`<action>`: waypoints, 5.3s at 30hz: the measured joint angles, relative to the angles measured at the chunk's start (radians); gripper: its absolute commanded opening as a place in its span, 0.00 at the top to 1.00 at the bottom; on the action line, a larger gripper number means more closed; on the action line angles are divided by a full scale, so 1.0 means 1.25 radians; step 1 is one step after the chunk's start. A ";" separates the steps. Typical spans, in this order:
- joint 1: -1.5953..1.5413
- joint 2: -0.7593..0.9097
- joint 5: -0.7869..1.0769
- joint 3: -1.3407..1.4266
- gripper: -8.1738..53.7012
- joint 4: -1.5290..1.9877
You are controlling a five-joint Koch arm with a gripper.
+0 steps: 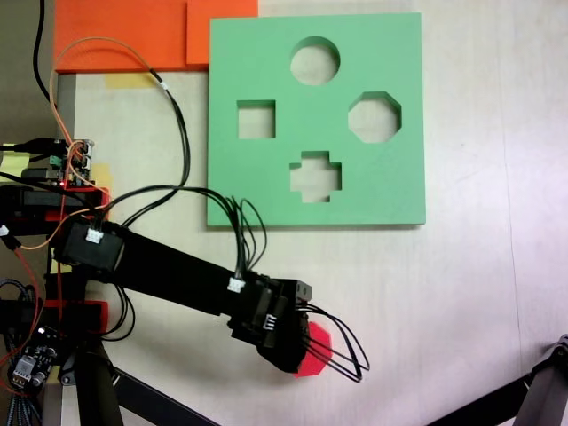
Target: Put the octagonal pillar block into the corresponding hole
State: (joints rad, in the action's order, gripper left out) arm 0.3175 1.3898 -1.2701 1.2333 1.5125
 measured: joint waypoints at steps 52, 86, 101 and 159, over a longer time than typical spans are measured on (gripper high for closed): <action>0.053 -0.249 0.206 -0.079 0.47 0.017; -0.612 0.009 -0.441 -0.167 0.55 0.075; -0.707 -0.286 -0.671 -0.522 0.55 0.077; -0.713 -0.492 -0.684 -0.641 0.55 0.017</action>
State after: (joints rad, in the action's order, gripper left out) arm -0.5737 0.7747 -2.1246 0.4326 1.5340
